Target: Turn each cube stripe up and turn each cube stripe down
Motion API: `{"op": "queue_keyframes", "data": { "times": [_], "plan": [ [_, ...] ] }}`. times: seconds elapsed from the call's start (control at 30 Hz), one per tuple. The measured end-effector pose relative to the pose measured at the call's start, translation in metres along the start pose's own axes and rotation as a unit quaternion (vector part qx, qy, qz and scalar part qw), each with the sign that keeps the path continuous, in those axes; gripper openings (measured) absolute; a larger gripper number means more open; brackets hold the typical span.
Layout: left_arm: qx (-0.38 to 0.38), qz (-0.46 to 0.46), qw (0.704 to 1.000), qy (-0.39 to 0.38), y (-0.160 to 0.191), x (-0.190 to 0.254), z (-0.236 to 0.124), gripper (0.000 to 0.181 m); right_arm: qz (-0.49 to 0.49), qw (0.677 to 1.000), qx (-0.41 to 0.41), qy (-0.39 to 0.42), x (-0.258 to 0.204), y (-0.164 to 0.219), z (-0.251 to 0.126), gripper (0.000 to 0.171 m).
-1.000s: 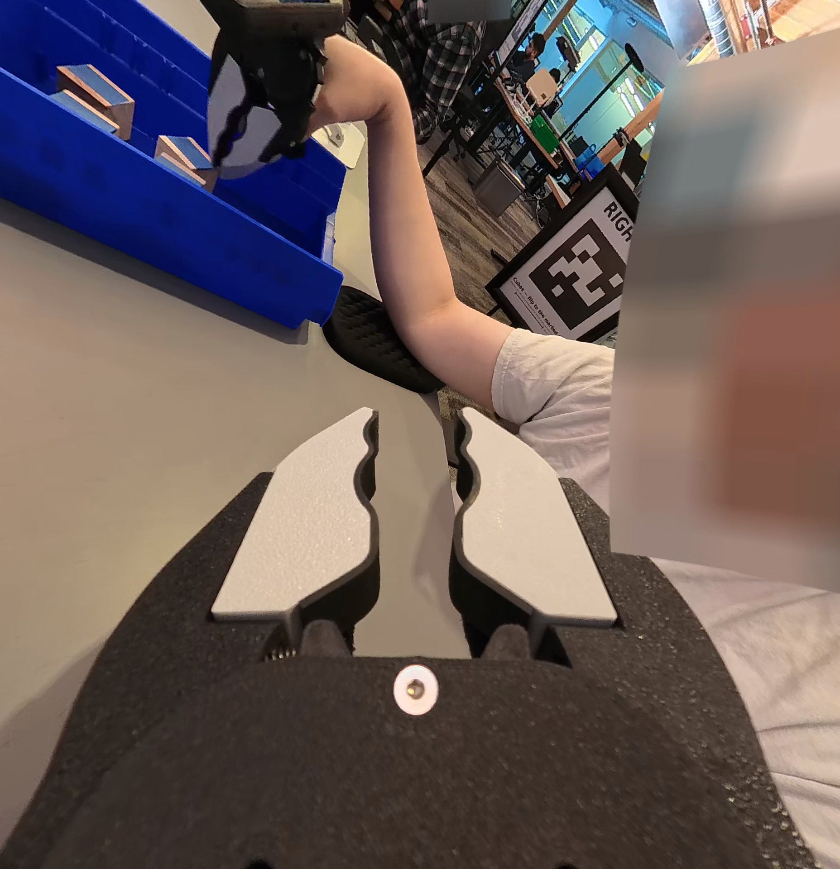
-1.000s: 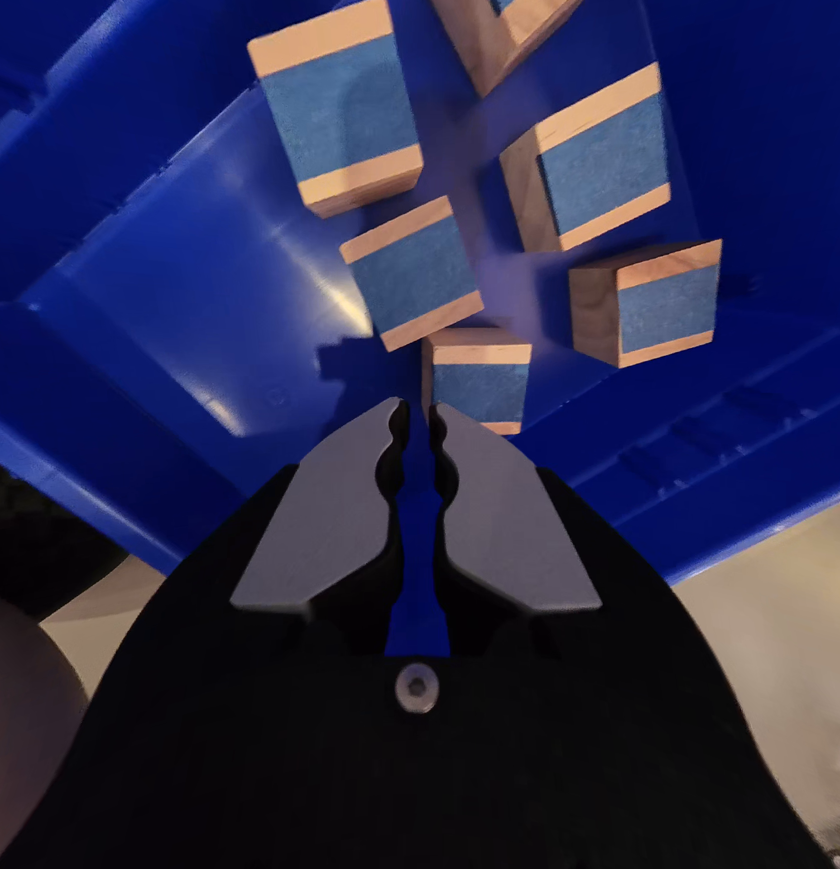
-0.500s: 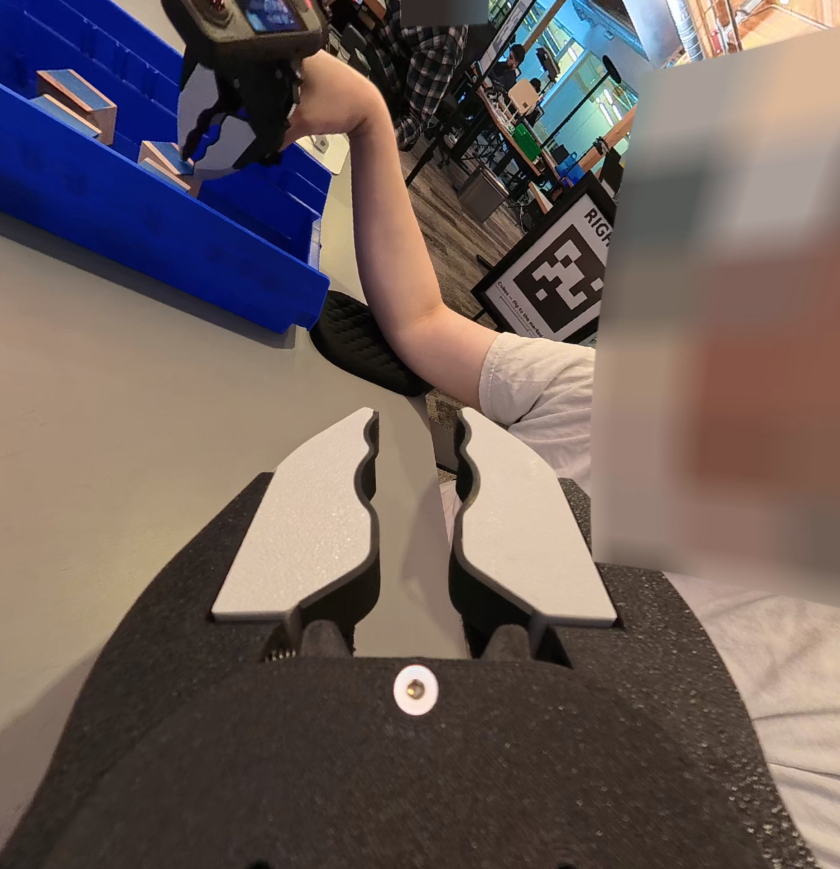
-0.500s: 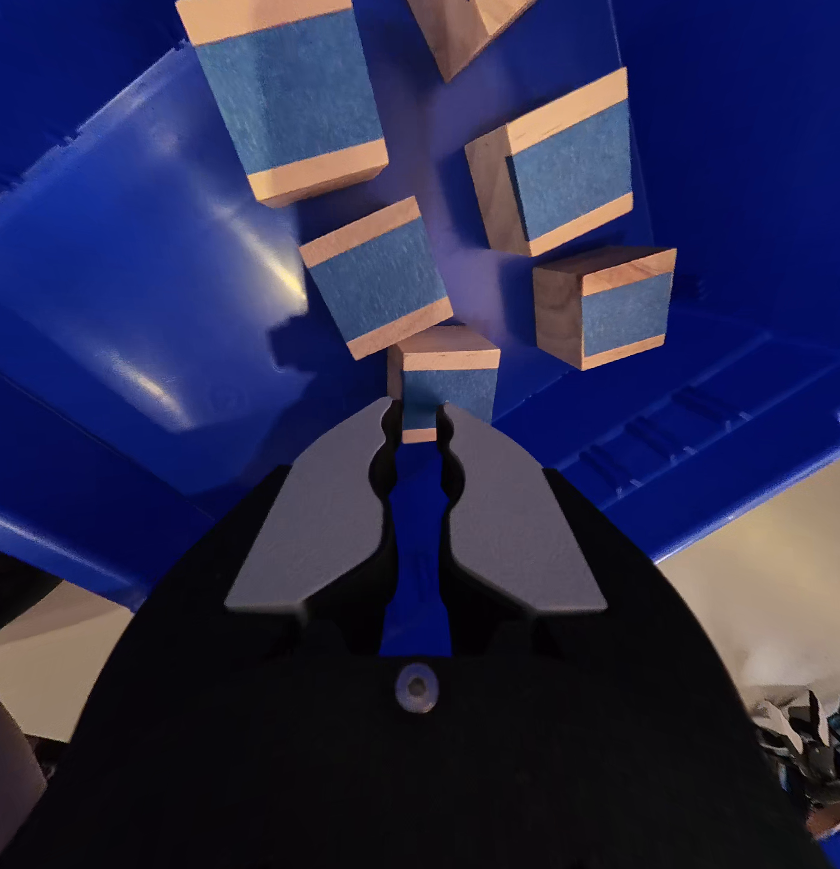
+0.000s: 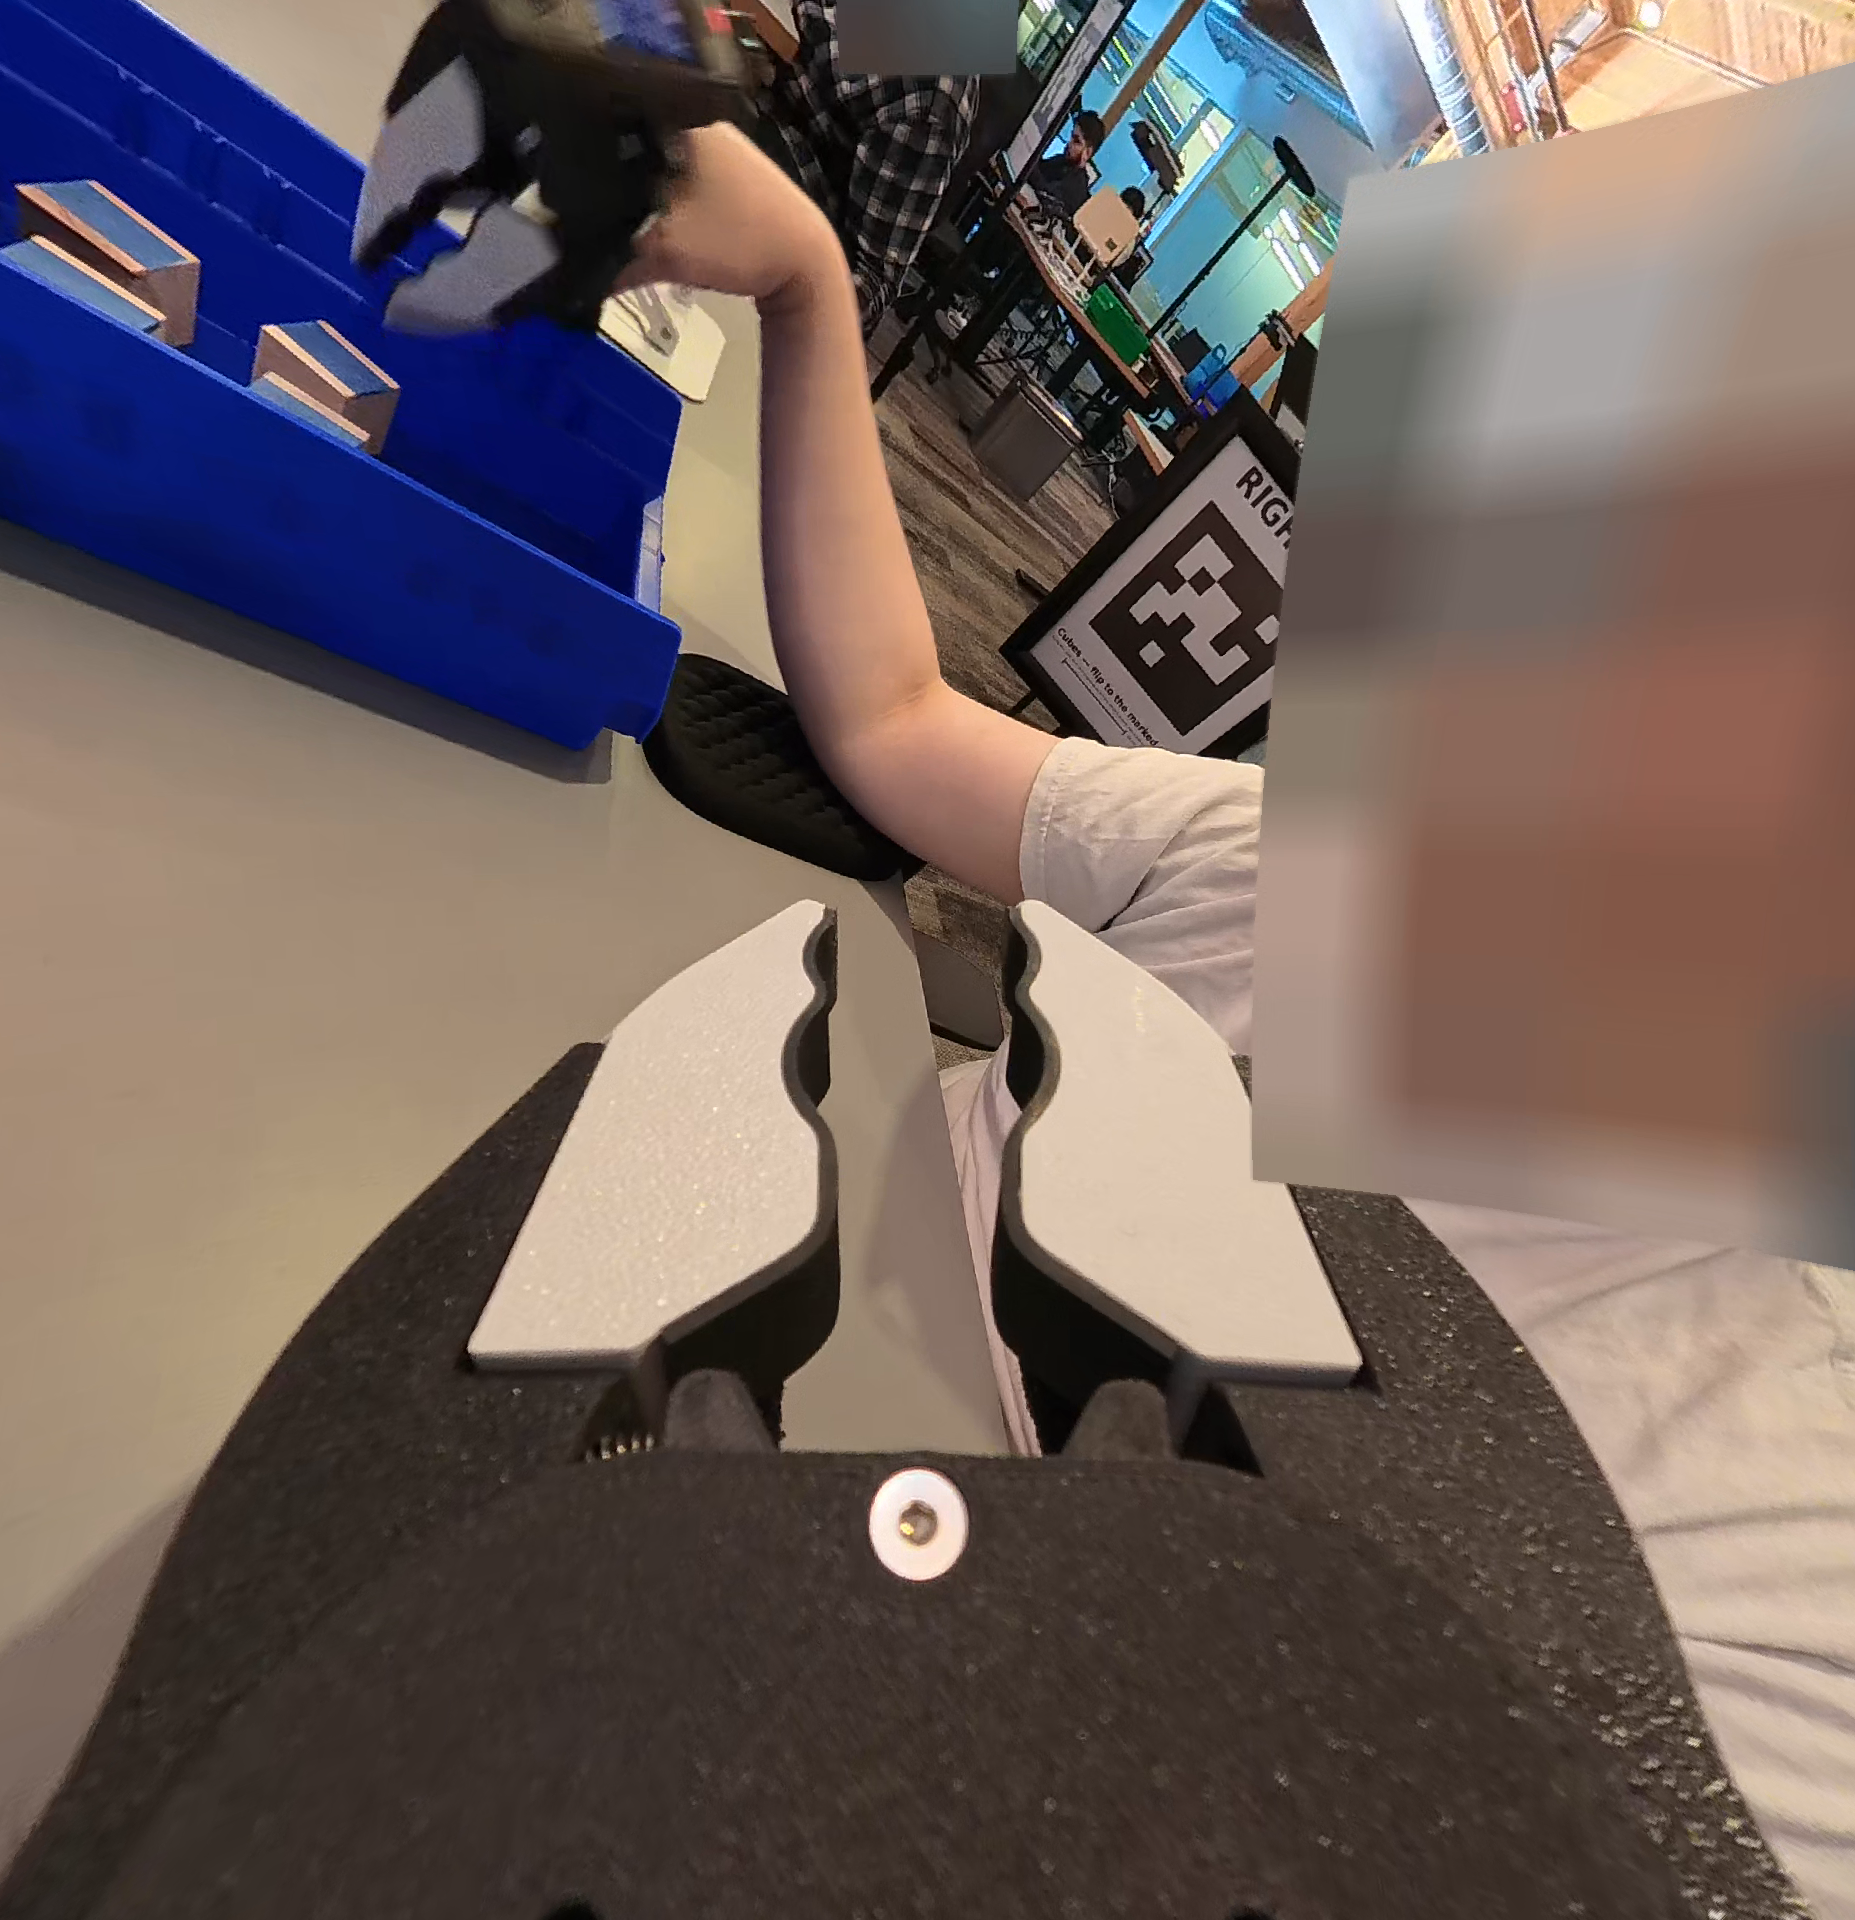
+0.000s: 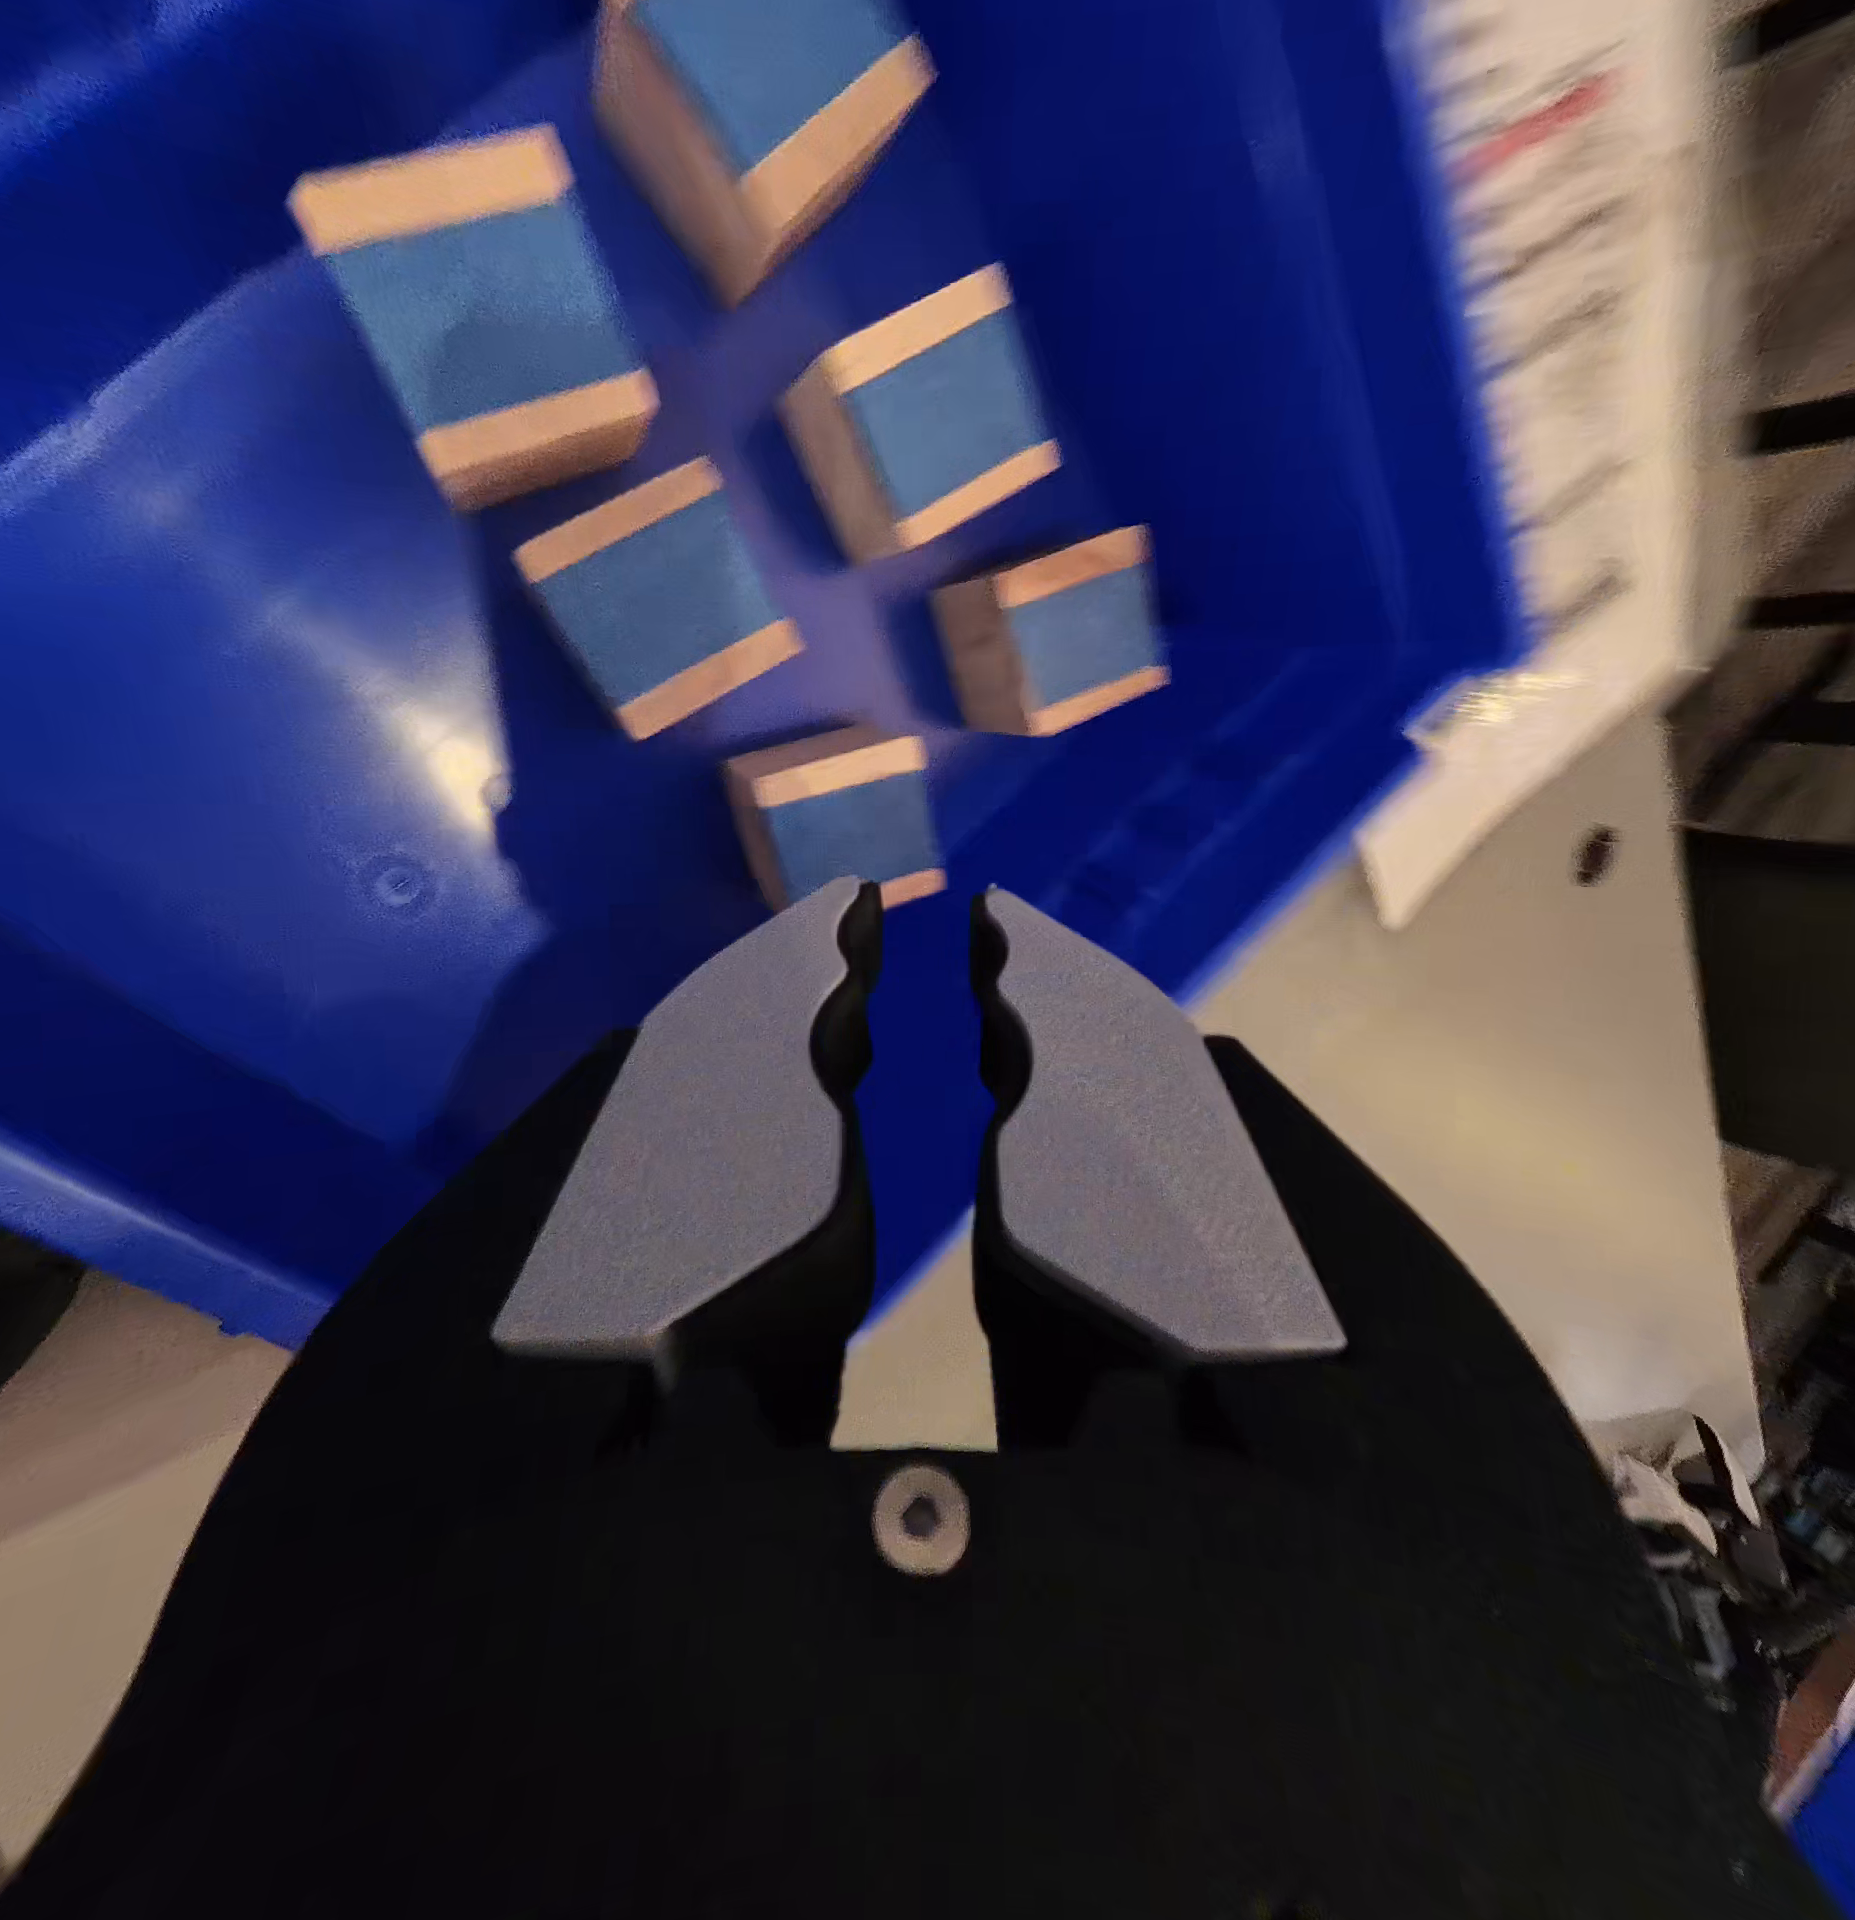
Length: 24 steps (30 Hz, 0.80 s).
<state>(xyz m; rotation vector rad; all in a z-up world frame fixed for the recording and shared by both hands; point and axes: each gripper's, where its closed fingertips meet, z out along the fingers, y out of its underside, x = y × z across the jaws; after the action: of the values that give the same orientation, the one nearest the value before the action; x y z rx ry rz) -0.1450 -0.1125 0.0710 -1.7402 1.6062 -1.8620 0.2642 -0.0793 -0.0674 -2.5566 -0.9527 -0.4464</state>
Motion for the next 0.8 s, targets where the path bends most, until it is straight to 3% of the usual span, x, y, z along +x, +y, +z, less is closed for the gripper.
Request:
{"op": "queue_keyframes", "data": {
  "times": [0.03,0.13,0.2,0.23,0.27,0.33,0.4,0.47,0.53,0.63,0.8],
  "plan": [
    [0.002,0.002,1.0,-0.002,-0.001,0.002,-0.004,0.03,0.028,0.999,0.023,0.034,0.014,-0.001,-0.013,0.017],
    [0.016,0.016,0.999,-0.039,-0.006,0.004,-0.026,0.029,0.166,0.981,0.063,0.079,0.048,0.015,-0.037,0.027],
    [0.022,0.031,0.99,-0.138,-0.007,-0.011,-0.051,0.029,0.236,0.969,0.067,0.038,0.048,0.025,-0.026,0.034],
    [0.016,0.038,0.974,-0.224,-0.005,-0.028,-0.071,0.029,0.25,0.966,0.059,0.016,0.045,0.03,-0.016,0.037],
    [0.005,0.045,0.944,-0.328,-0.001,-0.047,-0.099,0.029,0.258,0.965,0.044,-0.002,0.041,0.036,-0.006,0.041],
    [-0.02,0.051,0.851,-0.523,0.01,-0.073,-0.168,0.033,0.272,0.962,0.004,-0.017,0.037,0.048,0.011,0.046],
    [-0.022,0.03,0.757,-0.652,0.024,-0.08,-0.233,0.037,0.295,0.954,-0.013,-0.051,0.03,0.05,0.025,0.05],
    [-0.003,-0.007,0.718,-0.696,0.04,-0.083,-0.274,0.04,0.309,0.947,-0.04,-0.074,0.022,0.055,0.037,0.048],
    [0.017,-0.084,0.708,-0.7,0.065,-0.091,-0.303,0.043,0.318,0.94,-0.063,-0.102,0.014,0.056,0.046,0.044],
    [0.012,-0.207,0.681,-0.703,0.114,-0.104,-0.34,0.052,0.332,0.93,-0.086,-0.135,0.004,0.052,0.053,0.021],
    [0.006,-0.28,0.607,-0.744,0.155,-0.116,-0.385,0.06,0.367,0.912,-0.092,-0.157,0.001,0.049,0.053,0.009]
  ]
}}
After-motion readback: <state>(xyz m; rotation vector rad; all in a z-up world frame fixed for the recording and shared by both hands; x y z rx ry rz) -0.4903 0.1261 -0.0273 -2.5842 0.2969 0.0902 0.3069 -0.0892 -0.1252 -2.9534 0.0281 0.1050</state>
